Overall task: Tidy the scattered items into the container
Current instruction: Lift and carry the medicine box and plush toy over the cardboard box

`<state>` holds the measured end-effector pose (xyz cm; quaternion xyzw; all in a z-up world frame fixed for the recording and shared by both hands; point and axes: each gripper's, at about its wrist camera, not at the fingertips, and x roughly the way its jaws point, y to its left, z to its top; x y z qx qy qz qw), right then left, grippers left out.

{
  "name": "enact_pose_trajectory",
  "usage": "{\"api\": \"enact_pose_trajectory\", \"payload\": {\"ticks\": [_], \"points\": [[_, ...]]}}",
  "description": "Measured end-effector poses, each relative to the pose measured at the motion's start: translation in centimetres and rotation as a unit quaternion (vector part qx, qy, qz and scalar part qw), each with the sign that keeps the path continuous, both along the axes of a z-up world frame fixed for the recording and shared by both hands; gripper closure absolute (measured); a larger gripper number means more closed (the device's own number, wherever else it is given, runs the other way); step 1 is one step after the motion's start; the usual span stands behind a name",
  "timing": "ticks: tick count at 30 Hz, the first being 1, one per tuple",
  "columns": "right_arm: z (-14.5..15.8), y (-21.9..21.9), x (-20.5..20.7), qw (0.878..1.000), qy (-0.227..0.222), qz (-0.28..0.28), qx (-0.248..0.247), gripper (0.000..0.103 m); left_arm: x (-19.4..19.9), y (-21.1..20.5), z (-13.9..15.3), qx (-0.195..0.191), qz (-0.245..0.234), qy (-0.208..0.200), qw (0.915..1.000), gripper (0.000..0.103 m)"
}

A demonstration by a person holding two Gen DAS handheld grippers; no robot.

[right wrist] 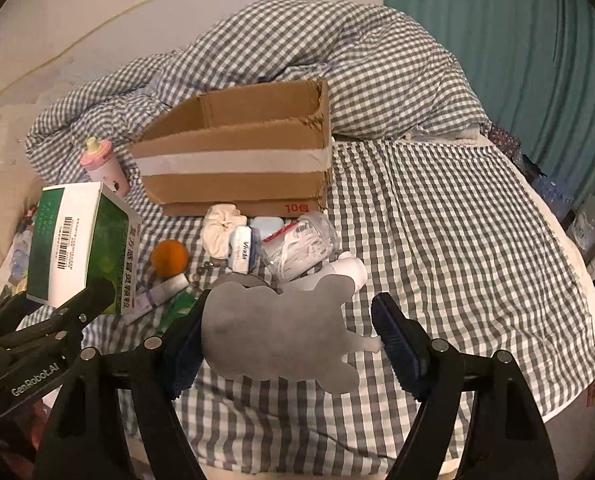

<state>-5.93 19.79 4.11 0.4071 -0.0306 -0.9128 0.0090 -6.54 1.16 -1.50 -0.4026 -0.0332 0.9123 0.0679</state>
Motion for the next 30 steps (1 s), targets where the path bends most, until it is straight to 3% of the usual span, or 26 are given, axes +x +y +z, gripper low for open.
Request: {"api": "enact_pose_trajectory", "payload": {"ticks": [6, 14, 24, 30], "points": [[3.8, -0.2, -0.5, 0.999, 0.034, 0.000, 0.005, 0.026, 0.0, -0.3, 3.0, -0.001, 0.003, 0.028, 0.9996, 0.015], [4.8, 0.5, -4.5, 0.999, 0.037, 0.009, -0.002, 0.026, -3.8, 0.3, 3.5, -0.007, 0.001, 0.019, 0.9998, 0.015], [8.1, 1.0, -14.9, 0.998, 0.066, 0.017, -0.016, 0.026, -14.5, 2.3, 7.1, -0.028, -0.004, 0.057, 0.9980, 0.015], [7.1, 1.3, -20.5, 0.998, 0.053, 0.014, -0.024, 0.026, -20.8, 2.9, 6.2, -0.032, 0.000, 0.040, 0.9987, 0.015]]}}
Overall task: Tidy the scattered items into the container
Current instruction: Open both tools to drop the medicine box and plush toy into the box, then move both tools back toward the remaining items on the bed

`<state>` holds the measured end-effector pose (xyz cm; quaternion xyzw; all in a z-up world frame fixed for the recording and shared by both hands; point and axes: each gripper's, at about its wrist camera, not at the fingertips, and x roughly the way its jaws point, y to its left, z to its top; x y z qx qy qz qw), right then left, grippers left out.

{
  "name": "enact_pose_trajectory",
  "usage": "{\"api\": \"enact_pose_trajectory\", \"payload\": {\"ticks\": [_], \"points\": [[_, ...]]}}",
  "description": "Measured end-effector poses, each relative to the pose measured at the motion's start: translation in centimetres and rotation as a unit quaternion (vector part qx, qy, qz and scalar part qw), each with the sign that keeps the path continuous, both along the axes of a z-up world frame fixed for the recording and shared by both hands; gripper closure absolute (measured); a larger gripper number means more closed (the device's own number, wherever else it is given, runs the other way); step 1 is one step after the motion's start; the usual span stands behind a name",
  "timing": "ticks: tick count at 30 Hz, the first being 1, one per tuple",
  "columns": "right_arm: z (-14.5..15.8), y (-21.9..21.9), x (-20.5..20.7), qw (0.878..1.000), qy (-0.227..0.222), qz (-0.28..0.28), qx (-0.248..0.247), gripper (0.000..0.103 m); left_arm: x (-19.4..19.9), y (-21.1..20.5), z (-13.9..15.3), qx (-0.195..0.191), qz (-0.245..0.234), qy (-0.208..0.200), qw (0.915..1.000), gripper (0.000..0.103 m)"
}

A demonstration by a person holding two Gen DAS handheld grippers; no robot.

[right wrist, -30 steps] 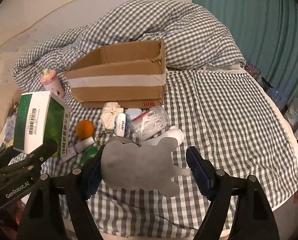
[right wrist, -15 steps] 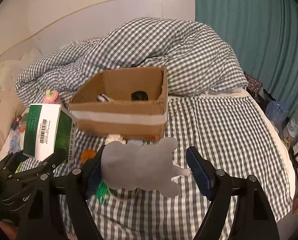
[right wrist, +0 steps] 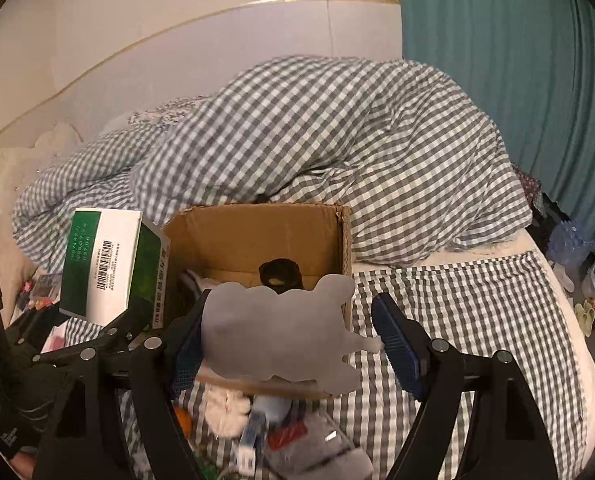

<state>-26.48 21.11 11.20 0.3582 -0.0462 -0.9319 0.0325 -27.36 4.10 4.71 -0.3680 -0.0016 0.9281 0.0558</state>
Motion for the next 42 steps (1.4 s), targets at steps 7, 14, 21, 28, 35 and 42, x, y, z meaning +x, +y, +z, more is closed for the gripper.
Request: {"api": "enact_pose_trajectory", "payload": {"ticks": [7, 14, 21, 28, 35, 42], "points": [[-2.1, 0.2, -3.2, 0.996, 0.003, -0.053, 0.065, 0.000, -3.6, 1.8, -2.6, -0.030, -0.010, 0.003, 0.9995, 0.000], [-1.8, 1.6, -1.2, 0.998, -0.002, -0.046, 0.037, 0.000, -2.7, 1.9, -3.2, -0.041, -0.009, -0.011, 0.9991, 0.000], [1.4, 1.5, 3.5, 0.999, 0.013, -0.035, 0.036, 0.000, 0.6, 1.8, -0.2, -0.051, -0.011, 0.004, 0.9986, 0.000], [5.0, 1.0, 9.9, 0.998, 0.038, -0.027, 0.032, 0.000, 6.5, 0.3, 4.5, -0.045, -0.008, 0.028, 0.9986, 0.000], [6.6, -0.1, 16.2, 0.998, 0.055, -0.014, 0.029, 0.000, 13.0, -2.4, 6.0, -0.044, 0.003, 0.040, 0.9982, 0.000], [3.1, -0.7, 20.4, 0.999, 0.030, -0.005, 0.026, 0.000, 17.3, -5.4, 2.8, -0.042, 0.027, 0.015, 0.9986, 0.000]]}}
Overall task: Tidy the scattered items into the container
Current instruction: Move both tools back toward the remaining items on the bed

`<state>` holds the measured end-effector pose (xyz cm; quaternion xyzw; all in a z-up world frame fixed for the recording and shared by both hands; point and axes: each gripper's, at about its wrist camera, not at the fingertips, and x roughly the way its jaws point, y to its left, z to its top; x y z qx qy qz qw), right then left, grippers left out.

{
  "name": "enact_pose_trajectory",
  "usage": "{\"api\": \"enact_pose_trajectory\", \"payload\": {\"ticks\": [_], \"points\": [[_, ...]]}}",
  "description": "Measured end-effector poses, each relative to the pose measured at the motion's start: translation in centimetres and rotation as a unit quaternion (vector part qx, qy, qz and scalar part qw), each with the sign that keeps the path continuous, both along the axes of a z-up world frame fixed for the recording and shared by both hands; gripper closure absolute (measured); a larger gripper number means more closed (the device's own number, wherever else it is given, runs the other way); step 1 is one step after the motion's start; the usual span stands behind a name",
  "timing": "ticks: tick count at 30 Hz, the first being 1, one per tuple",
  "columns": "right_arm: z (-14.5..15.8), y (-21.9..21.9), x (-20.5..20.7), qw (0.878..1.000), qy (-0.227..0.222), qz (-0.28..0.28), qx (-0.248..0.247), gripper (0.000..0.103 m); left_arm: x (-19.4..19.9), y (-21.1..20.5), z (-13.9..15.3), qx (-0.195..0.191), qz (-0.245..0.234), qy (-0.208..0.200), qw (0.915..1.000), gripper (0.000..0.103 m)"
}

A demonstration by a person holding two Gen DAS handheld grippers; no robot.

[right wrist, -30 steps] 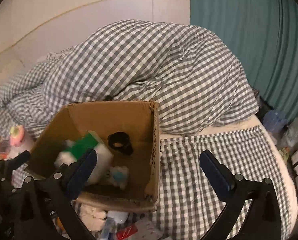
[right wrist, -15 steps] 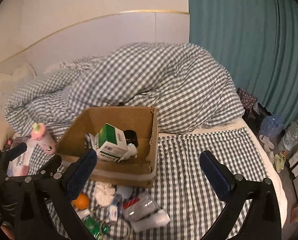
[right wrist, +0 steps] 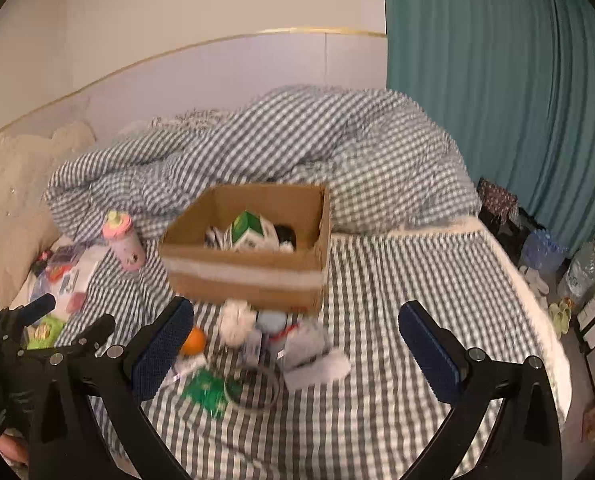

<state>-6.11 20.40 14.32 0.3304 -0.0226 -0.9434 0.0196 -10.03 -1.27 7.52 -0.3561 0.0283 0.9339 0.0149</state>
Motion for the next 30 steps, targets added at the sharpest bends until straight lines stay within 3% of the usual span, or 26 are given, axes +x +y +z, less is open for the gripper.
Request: {"api": "enact_pose_trajectory", "payload": {"ticks": [7, 15, 18, 30], "points": [[-5.9, -0.7, 2.4, 0.999, -0.041, 0.013, -0.008, 0.000, 3.3, -2.4, -5.7, 0.008, 0.028, -0.031, 0.9991, 0.000], [-11.9, -0.9, 2.0, 0.991, -0.113, 0.037, -0.057, 0.000, 4.9, -2.7, -12.6, -0.010, 0.016, -0.069, 0.9974, 0.000], [-13.0, -1.1, 1.3, 0.989, -0.128, 0.041, -0.068, 0.000, 4.4, -2.6, -13.9, -0.033, 0.003, -0.072, 0.9968, 0.000], [-18.4, -3.4, -4.0, 0.975, -0.204, 0.048, -0.075, 0.000, 0.1, -1.5, -17.8, -0.017, -0.051, -0.096, 0.9939, 0.000]]}}
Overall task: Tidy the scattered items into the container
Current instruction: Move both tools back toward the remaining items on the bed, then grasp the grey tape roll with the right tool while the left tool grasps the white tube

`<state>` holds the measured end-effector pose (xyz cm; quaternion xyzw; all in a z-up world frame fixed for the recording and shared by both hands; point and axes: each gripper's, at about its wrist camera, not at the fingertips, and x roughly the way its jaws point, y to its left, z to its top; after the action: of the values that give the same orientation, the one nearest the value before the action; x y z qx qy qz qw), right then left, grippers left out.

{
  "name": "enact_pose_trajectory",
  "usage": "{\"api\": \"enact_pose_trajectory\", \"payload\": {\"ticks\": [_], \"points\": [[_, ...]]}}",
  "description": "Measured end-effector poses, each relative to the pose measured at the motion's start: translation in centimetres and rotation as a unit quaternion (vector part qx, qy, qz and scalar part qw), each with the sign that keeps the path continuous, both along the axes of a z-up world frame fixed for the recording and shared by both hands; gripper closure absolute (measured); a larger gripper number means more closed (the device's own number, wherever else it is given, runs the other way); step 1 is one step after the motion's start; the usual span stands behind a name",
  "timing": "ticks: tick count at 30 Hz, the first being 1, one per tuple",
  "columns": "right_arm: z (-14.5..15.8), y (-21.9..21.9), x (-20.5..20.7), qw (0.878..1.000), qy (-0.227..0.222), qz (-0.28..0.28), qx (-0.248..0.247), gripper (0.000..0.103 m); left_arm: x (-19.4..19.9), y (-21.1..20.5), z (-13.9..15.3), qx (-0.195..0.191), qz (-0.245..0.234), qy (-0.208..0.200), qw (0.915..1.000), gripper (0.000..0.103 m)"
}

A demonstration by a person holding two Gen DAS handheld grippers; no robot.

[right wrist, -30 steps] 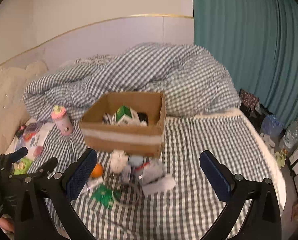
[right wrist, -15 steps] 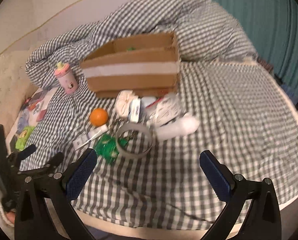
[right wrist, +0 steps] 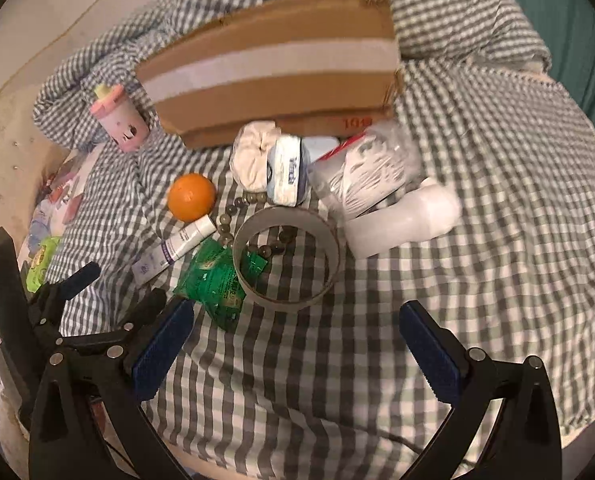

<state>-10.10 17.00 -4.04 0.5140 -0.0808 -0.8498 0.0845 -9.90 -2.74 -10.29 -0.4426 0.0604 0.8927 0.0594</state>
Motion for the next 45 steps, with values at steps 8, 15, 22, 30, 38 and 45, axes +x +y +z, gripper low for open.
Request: {"api": "enact_pose_trajectory", "payload": {"ticks": [8, 15, 22, 30, 38, 45], "points": [[-3.9, -0.6, -4.1, 0.999, -0.050, -0.016, -0.014, 0.000, -3.3, -0.7, -3.3, 0.008, -0.026, -0.023, 0.9994, 0.000], [-6.0, -1.6, -6.0, 0.997, -0.069, -0.010, -0.012, 0.004, -6.1, -2.0, -5.2, 0.029, 0.010, -0.055, 0.9980, 0.000], [-5.9, -1.9, -5.8, 0.998, -0.056, -0.005, -0.001, 0.021, -5.8, -1.5, -5.1, 0.035, -0.002, -0.055, 0.9979, 0.032], [-3.4, -1.5, -4.4, 1.000, -0.027, -0.001, 0.002, 0.021, -4.6, -0.9, -3.8, 0.062, -0.026, -0.053, 0.9964, 0.082], [-1.8, -0.2, -2.7, 1.000, -0.010, -0.011, -0.012, 0.021, -4.8, 2.0, -4.7, 0.014, -0.081, -0.074, 0.9939, 0.088], [-0.8, 0.4, -2.1, 1.000, -0.004, -0.010, -0.008, 0.022, -5.7, 2.5, -4.2, 0.036, -0.060, -0.070, 0.9951, 0.094]]}}
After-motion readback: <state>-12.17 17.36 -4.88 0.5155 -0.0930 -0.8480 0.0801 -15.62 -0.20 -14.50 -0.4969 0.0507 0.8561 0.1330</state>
